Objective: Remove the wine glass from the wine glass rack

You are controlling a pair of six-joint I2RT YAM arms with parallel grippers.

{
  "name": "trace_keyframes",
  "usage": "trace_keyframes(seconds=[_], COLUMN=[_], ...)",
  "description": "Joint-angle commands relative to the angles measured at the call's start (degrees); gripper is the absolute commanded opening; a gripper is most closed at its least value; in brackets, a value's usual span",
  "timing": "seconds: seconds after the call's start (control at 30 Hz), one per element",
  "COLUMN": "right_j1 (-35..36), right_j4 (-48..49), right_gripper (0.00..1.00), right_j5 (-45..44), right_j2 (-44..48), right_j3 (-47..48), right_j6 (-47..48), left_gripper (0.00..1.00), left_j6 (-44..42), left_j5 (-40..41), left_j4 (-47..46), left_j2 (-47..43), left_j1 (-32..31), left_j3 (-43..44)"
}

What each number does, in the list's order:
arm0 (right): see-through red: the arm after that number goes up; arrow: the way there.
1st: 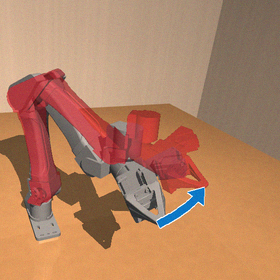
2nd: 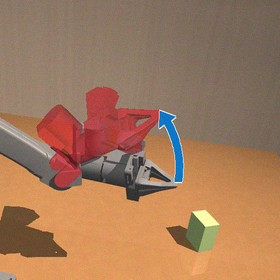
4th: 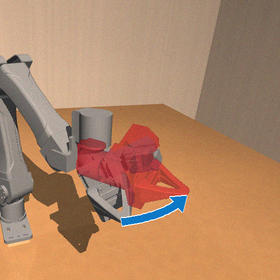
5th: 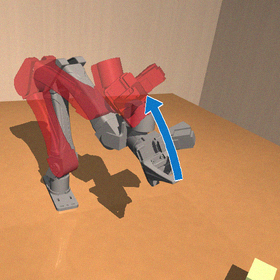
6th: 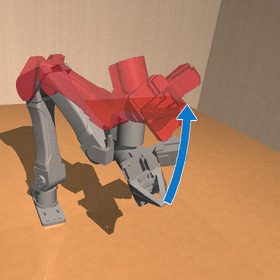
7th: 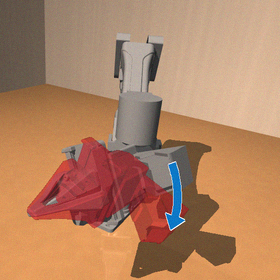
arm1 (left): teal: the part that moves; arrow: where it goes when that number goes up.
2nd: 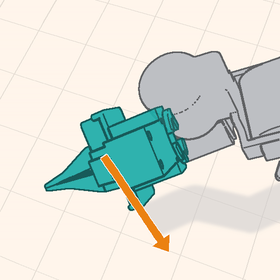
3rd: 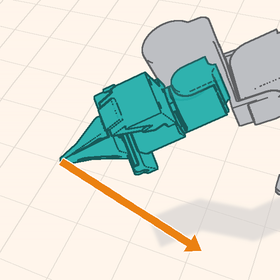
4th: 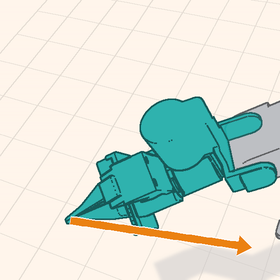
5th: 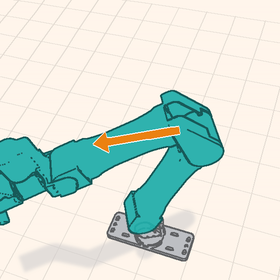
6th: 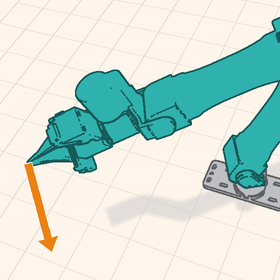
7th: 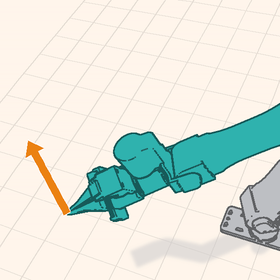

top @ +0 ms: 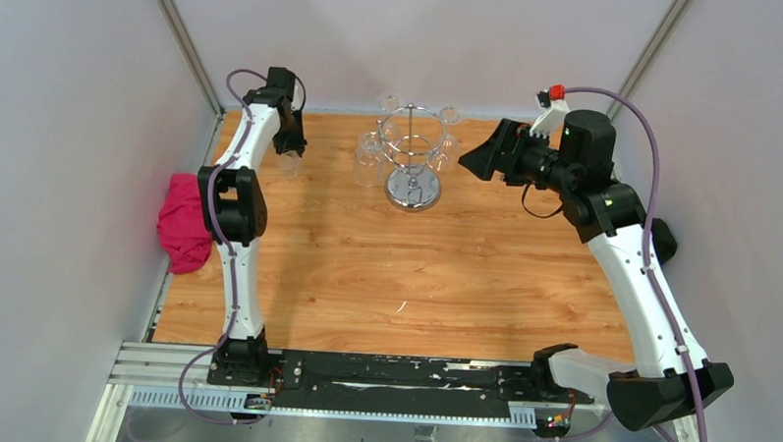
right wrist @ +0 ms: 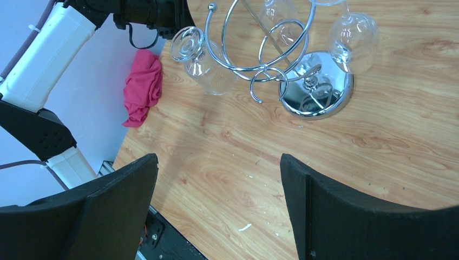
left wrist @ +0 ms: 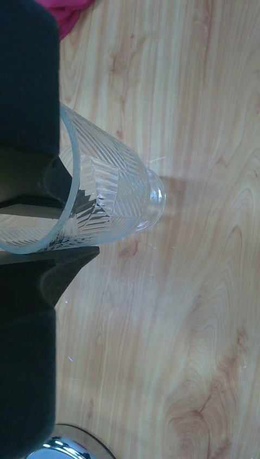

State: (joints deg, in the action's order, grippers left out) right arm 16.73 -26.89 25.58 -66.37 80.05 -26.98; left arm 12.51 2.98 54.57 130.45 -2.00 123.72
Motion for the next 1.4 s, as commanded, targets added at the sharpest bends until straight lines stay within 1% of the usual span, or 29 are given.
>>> trace_keyframes(seconds=[0.0, 0.23, 1.1, 1.23, 1.33, 1.37], right_j1=[-0.82, -0.9, -1.0, -1.0, -1.0, -0.98], right_j4=[1.49, 1.53, 1.74, 1.86, 2.0, 2.13], right_gripper=[0.89, 0.89, 0.89, 0.88, 0.88, 0.88], right_j5=[1.47, 1.65, 1.78, 2.0, 2.25, 2.38], right_j2=[-0.08, -0.14, 0.88, 0.98, 1.1, 1.11], right_j3=[-0.94, -1.04, -2.53, -2.7, -2.82, -2.87], right_j6=[-0.42, -0.6, -1.01, -1.1, -1.23, -1.23], left_gripper=[0.0, 0.0, 0.01, 0.05, 0.16, 0.22], left_j6=[-0.56, 0.14, 0.96, 1.52, 1.92, 2.05], left_j5=[0.78, -0.29, 1.01, 2.44, 3.51, 3.77], left_j4=[-0.69, -0.77, -0.72, -0.69, -0.69, -0.69], left_j2=[-0.27, 0.54, 1.33, 0.33, -0.78, -1.23], left_j1=[0.33, 0.86, 1.12, 1.12, 1.12, 1.12], left_j3=[0.35, -0.99, -3.41, -4.54, -5.2, -5.41])
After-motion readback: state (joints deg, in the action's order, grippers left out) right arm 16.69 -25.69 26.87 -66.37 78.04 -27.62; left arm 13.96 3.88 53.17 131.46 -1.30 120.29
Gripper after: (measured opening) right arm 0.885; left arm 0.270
